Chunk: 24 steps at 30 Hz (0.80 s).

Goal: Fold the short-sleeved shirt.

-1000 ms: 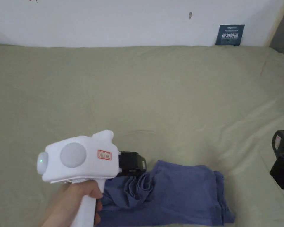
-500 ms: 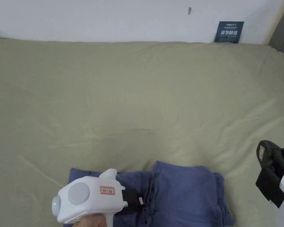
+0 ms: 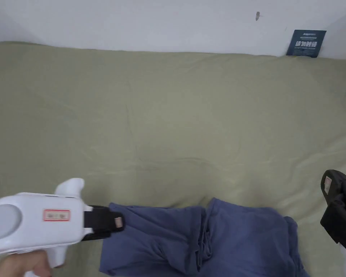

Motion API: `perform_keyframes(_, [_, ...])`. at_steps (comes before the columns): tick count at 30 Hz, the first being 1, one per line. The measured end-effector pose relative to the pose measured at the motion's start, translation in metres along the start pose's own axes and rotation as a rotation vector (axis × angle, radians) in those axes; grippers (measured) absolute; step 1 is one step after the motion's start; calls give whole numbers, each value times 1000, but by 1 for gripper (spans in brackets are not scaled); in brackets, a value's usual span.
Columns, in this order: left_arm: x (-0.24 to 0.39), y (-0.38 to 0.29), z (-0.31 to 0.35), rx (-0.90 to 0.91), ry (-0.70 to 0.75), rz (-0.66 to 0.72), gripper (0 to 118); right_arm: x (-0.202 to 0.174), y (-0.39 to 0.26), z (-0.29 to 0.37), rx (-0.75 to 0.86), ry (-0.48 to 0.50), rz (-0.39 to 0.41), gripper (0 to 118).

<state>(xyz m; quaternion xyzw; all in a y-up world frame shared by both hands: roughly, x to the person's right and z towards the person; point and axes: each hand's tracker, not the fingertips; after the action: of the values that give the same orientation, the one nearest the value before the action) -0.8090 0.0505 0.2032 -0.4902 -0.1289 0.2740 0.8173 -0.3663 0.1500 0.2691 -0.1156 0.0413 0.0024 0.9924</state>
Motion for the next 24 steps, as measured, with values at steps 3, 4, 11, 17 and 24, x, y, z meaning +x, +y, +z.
perform_keyframes(3, [-36,0,5,-29,62,42,0,-8,4,1,27,10,5,1])
perform_keyframes(4, [-47,0,2,-46,42,58,0,-11,5,1,32,11,9,1])
perform_keyframes(11, [-71,-4,-38,-140,-290,171,118,-18,10,-1,41,8,41,1])
perform_keyframes(17, [-70,-2,-75,-137,-478,280,118,-19,10,-2,26,1,53,1])
perform_keyframes(24, [-32,-7,-103,-252,-432,245,9,-16,12,4,27,-7,56,1])
